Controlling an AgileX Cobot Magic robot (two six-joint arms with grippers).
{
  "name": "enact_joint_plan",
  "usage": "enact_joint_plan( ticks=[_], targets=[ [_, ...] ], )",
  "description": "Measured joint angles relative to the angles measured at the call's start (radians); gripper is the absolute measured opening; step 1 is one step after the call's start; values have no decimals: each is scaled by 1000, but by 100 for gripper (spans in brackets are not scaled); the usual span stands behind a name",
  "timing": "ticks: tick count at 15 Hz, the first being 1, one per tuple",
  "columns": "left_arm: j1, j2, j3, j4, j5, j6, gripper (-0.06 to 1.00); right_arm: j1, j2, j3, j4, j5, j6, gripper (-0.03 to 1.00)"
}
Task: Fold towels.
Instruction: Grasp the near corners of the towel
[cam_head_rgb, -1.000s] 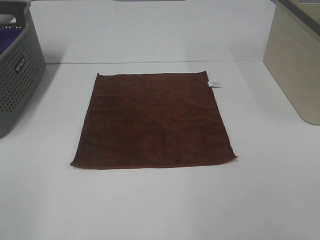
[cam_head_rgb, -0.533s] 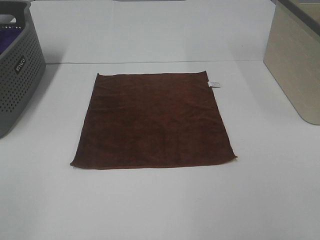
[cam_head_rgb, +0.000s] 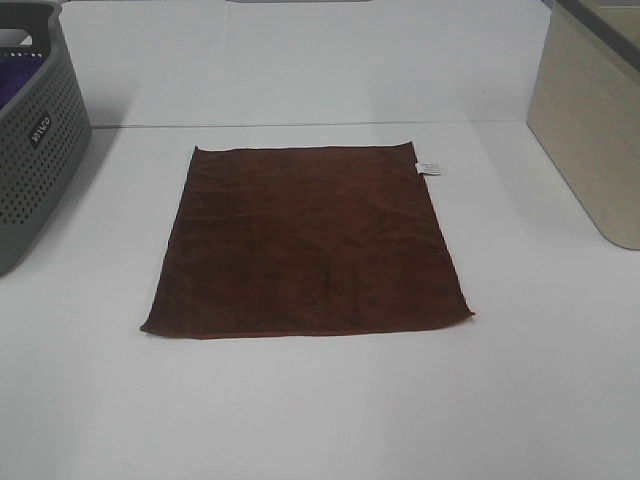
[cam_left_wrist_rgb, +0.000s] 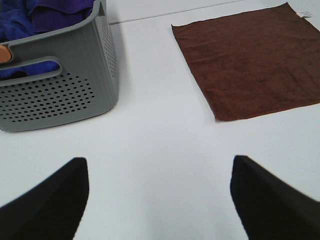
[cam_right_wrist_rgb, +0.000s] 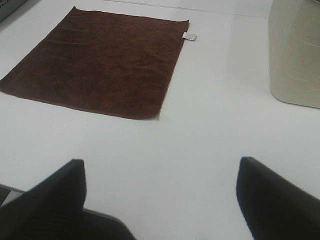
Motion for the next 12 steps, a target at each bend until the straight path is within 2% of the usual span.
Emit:
enact_joint_plan(
  ticks=[12],
  targets=[
    [0, 0, 0, -6, 0, 0, 75, 0, 0, 0, 0, 0, 0, 78]
  ],
)
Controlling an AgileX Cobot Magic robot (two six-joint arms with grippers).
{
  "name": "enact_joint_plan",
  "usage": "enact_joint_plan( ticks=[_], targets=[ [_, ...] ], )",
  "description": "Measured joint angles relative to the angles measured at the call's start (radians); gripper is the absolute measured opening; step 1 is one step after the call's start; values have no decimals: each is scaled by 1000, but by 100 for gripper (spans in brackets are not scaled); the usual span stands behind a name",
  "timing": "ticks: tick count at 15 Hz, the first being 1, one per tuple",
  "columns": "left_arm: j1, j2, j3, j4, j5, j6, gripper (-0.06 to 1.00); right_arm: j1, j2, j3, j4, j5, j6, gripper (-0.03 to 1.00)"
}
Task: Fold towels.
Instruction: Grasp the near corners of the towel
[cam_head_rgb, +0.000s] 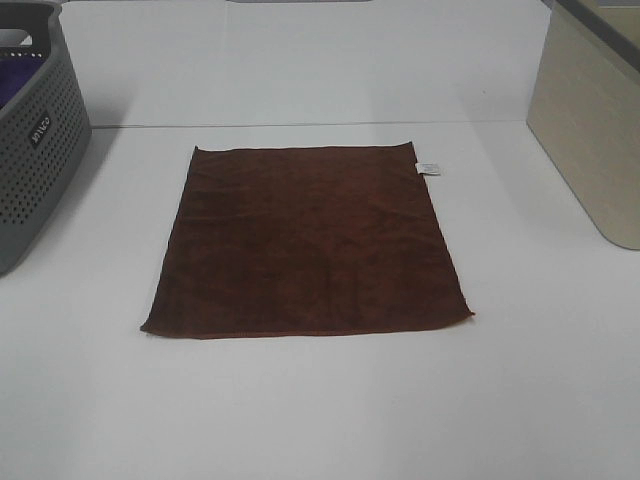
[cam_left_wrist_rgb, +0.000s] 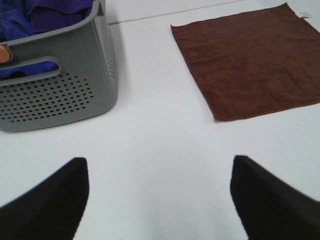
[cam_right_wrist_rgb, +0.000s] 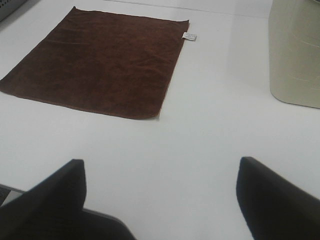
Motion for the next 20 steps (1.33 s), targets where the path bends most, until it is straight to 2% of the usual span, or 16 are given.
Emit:
enact_joint_plan(
  ticks=[7, 9, 11, 14, 17, 20],
  targets=[
    [0, 4, -6, -28, -18, 0, 75, 0, 18, -2, -1, -8, 1, 75],
    [0, 63, -13, -22, -146, 0, 75, 0, 96, -8, -1, -94, 12, 74],
    [0, 174, -13, -30, -318, 0, 75, 0, 206, -12, -2, -245, 18, 73],
    [0, 417, -12, -122, -585, 0, 75, 0, 390, -13, -3, -467, 18, 69],
    [0, 706, -12, -225, -691, 0, 75, 0, 612, -16, 2, -599, 18, 65],
    [0, 1008, -13, -295, -709, 0, 75, 0, 873, -16, 78, -623, 18, 65]
  ],
)
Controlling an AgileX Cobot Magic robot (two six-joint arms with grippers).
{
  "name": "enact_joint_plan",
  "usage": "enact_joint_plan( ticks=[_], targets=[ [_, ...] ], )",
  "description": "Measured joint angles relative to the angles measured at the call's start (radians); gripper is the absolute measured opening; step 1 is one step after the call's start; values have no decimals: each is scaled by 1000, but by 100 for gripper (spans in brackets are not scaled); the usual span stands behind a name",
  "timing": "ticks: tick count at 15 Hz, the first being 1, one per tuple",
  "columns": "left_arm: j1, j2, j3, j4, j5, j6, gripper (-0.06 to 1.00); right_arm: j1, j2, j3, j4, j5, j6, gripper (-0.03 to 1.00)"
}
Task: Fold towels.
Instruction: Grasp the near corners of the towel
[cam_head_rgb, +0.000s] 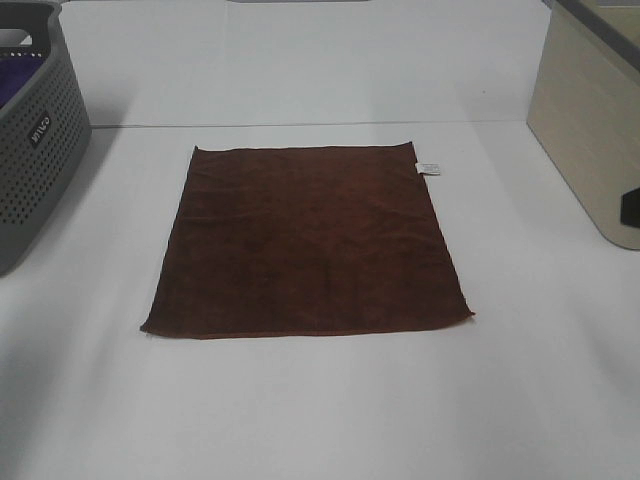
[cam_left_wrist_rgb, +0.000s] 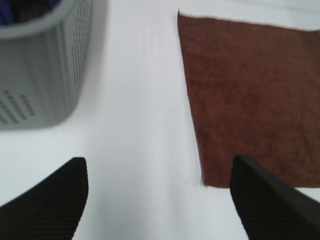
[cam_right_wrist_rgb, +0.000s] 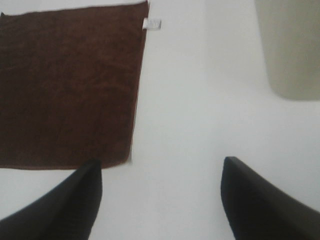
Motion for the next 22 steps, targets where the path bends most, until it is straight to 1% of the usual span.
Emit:
enact_joint_plan(
  ticks=[2, 4, 6, 7, 8, 10, 12, 14, 15, 16, 17, 18, 20, 22],
  targets=[
    [0, 160, -22, -57, -1, 0, 75, 0, 191, -14, 87, -1, 0, 65],
    [0, 300, -53, -125, 10, 0, 75, 0, 353, -69, 142, 20, -3, 65],
    [0, 406, -89, -179, 52, 21, 75, 0, 502, -161, 171, 75, -20, 65],
    [0, 459, -108, -206, 71, 48, 75, 0, 573, -222, 177, 131, -28, 65],
    [0, 485, -119, -222, 81, 66, 75, 0, 602, -248, 178, 164, -35, 65],
    [0, 574, -162, -312, 121, 157, 75, 0, 738, -363, 191, 284, -70, 65],
    [0, 664, -221, -420, 185, 271, 75, 0, 861, -450, 199, 356, -100, 65],
    [0, 746, -272, -517, 234, 376, 75, -13, 964, -507, 246, 392, -153, 65],
    [0, 781, -293, -556, 257, 416, 75, -36, 1010, -524, 298, 414, -201, 65],
    [0, 819, -308, -598, 271, 458, 75, -73, 1058, -533, 372, 440, -271, 65],
    [0, 855, -316, -656, 287, 512, 75, -103, 1099, -537, 440, 460, -334, 65],
    [0, 885, -316, -717, 299, 565, 75, -122, 1137, -539, 482, 462, -384, 65],
    [0, 936, -317, -822, 312, 668, 75, -124, 1189, -539, 508, 472, -418, 65],
    [0, 975, -318, -925, 312, 760, 75, -124, 1217, -540, 523, 480, -420, 66]
  ],
)
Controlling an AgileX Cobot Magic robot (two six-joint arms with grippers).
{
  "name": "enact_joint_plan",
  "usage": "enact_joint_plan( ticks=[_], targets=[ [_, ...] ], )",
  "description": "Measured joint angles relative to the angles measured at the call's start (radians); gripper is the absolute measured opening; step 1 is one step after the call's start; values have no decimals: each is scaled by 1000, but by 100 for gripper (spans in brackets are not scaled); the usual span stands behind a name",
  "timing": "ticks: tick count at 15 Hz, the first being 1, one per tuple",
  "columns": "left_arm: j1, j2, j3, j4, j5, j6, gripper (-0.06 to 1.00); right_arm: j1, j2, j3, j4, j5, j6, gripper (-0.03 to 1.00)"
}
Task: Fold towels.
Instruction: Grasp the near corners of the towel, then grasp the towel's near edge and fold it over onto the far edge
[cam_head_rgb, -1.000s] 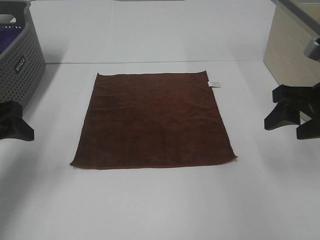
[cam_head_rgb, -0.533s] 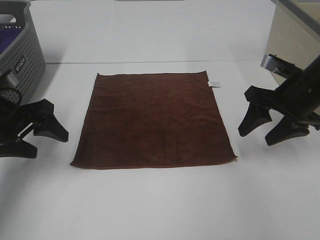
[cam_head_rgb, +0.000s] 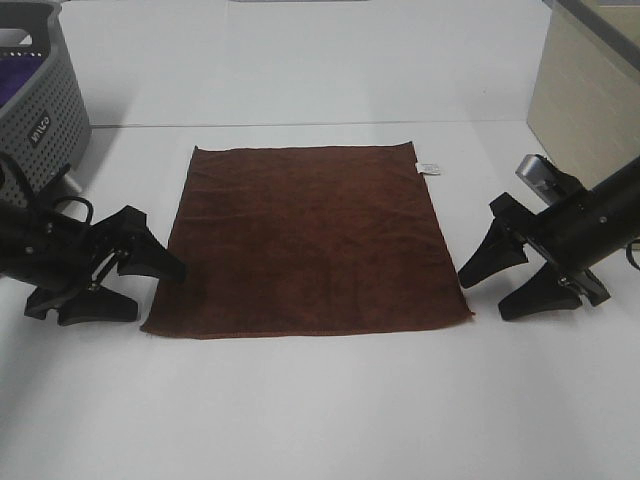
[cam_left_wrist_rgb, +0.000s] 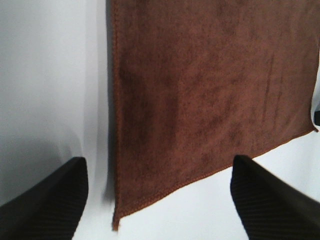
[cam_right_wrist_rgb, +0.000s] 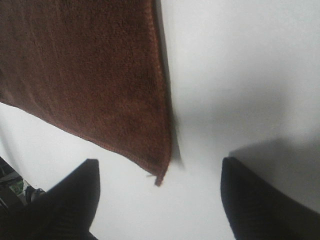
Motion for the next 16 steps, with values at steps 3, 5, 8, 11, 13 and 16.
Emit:
enact_joint_plan(
  ticks=[3, 5, 8, 11, 13, 16],
  targets=[
    [-11, 54, -10, -130, 31, 90, 75, 25, 13, -3, 25, -8, -3, 66],
    [-45, 82, -16, -192, 59, 128, 74, 89, 13, -7, 37, -39, -7, 66],
    [-91, 112, -47, -206, 81, 137, 70, 140, 14, -9, 64, -90, -7, 60],
    [-93, 128, -58, -167, 35, 125, 30, 143, 26, -9, 75, -139, -8, 24],
    [-93, 129, -62, -116, 34, 117, 2, 143, 34, -9, 71, -146, -6, 1],
    [-94, 93, -62, 29, 35, 37, 1, 143, 8, -6, 26, -146, 49, 0]
  ],
)
